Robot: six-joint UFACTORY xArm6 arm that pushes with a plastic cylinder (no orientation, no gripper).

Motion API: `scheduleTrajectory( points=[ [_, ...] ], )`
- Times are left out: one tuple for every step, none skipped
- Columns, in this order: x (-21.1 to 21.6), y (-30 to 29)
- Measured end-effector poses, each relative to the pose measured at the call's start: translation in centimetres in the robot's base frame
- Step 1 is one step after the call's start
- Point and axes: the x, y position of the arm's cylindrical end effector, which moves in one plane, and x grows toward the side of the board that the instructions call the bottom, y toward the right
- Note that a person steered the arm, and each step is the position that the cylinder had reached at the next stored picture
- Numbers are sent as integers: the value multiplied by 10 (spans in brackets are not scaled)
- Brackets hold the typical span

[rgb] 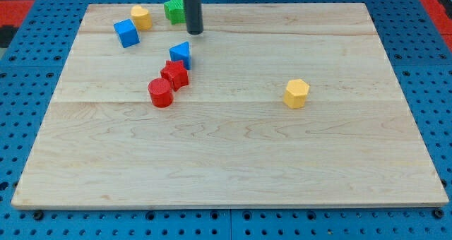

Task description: Slightly move the green star to the left side

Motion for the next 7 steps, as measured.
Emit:
scheduleTrajectory(
  points=[
    [-29, -9],
    [-44, -35],
    [-40, 84],
    [-74, 104],
    [-74, 104],
    [-75, 91],
    [-50, 63]
  ],
)
